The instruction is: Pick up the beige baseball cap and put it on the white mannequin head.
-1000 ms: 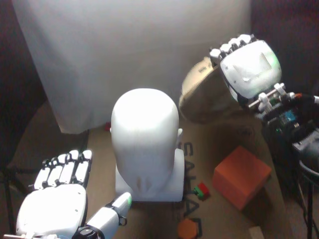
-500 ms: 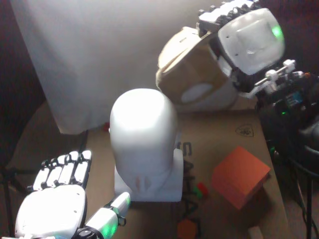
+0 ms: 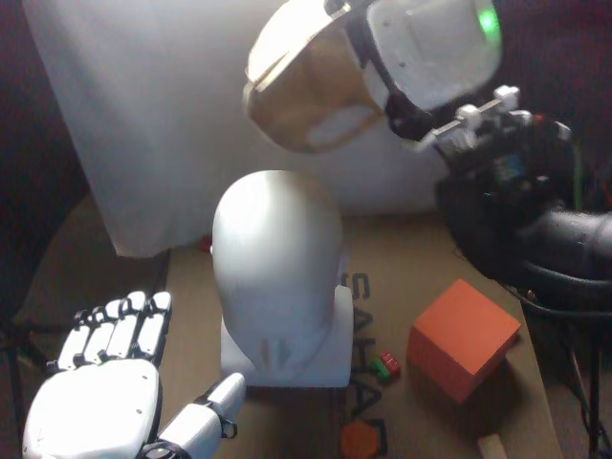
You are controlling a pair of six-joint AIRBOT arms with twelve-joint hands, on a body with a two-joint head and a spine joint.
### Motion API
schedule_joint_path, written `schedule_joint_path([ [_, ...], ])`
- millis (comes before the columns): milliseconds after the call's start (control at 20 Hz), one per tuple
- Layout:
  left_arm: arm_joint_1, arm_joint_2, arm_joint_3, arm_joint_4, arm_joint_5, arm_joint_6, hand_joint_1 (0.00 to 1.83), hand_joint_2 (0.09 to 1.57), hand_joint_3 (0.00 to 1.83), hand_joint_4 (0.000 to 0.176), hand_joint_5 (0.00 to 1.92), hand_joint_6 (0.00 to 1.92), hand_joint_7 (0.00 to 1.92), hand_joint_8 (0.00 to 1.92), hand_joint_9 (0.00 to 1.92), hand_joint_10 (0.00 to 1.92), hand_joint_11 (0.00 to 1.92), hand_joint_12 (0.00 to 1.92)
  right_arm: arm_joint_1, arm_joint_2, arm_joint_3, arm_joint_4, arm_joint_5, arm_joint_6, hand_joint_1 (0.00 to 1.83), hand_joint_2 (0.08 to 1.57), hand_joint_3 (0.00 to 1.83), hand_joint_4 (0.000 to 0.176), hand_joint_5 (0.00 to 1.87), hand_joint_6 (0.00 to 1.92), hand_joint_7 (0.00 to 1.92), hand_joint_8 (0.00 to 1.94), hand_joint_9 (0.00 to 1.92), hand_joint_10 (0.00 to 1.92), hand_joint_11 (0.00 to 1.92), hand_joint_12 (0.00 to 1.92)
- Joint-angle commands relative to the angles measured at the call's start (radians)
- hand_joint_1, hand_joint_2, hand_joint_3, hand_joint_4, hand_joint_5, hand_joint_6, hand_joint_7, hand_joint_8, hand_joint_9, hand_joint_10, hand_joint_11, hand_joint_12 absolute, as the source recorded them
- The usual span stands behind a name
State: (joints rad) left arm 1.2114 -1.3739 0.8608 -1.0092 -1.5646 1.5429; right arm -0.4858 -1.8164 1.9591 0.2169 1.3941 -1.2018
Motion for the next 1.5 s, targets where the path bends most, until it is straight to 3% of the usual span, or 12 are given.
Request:
schedule_joint_path([
  [0, -0.003, 0.001, 0.0, 0.06, -0.107, -0.006, 0.0, 1.14, 0.0, 0.0, 0.04, 0.0, 0.02, 0.0, 0.06, 0.0, 0.0, 0.41, 0.016, -0.02, 0.022, -0.024, 0.082, 0.0, 1.38, 1.11, 0.0, 0.0, 0.93, 0.86, 1.05, 0.87, 0.91, 1.33, 0.83, 1.37],
  [250, -0.004, 0.001, 0.002, 0.063, -0.111, -0.006, 0.0, 1.14, 0.0, 0.0, 0.04, 0.0, 0.03, 0.0, 0.07, 0.0, 0.0, 0.4, 0.046, -0.129, 0.15, -0.06, 0.021, 0.041, 1.38, 1.11, 0.0, 0.0, 0.93, 0.87, 1.05, 0.87, 0.91, 1.33, 0.83, 1.37],
  [350, -0.003, 0.001, 0.003, 0.069, -0.115, -0.006, 0.0, 1.15, 0.0, 0.0, 0.03, 0.0, 0.0, 0.0, 0.03, 0.0, 0.0, 0.28, 0.05, -0.167, 0.192, -0.065, -0.025, 0.061, 1.38, 1.11, 0.0, 0.0, 0.92, 0.88, 1.04, 0.89, 0.91, 1.33, 0.83, 1.37],
  [600, -0.002, 0.001, 0.003, 0.068, -0.121, -0.006, 0.0, 1.17, 0.0, 0.0, 0.03, 0.0, 0.02, 0.0, 0.05, 0.0, 0.0, 0.33, 0.002, -0.186, 0.185, -0.089, -0.057, 0.081, 1.38, 1.11, 0.0, 0.0, 0.91, 0.88, 1.03, 0.9, 0.91, 1.34, 0.83, 1.37],
  [850, 0.0, 0.002, 0.001, 0.072, -0.121, -0.004, 0.0, 1.16, 0.0, 0.0, 0.09, 0.01, 0.09, 0.01, 0.09, 0.01, 0.0, 0.46, -0.07, -0.116, 0.064, -0.109, 0.011, 0.098, 1.37, 1.12, 0.0, 0.0, 0.9, 0.91, 1.01, 0.94, 0.89, 1.36, 0.8, 1.39],
  [1250, 0.005, 0.0, -0.009, 0.071, -0.121, -0.005, 0.0, 1.16, 0.0, 0.0, 0.06, 0.0, 0.06, 0.0, 0.07, 0.0, 0.0, 0.39, -0.154, 0.058, -0.239, -0.164, 0.058, 0.033, 1.37, 1.12, 0.0, 0.0, 0.9, 0.92, 1.01, 0.95, 0.89, 1.36, 0.8, 1.38],
  [1450, 0.004, -0.001, -0.01, 0.066, -0.121, -0.006, 0.0, 1.16, 0.0, 0.0, 0.09, 0.01, 0.09, 0.0, 0.1, 0.0, 0.0, 0.49, -0.183, 0.074, -0.293, -0.171, 0.02, 0.007, 1.37, 1.12, 0.0, 0.0, 0.9, 0.91, 1.02, 0.94, 0.88, 1.36, 0.8, 1.39],
])
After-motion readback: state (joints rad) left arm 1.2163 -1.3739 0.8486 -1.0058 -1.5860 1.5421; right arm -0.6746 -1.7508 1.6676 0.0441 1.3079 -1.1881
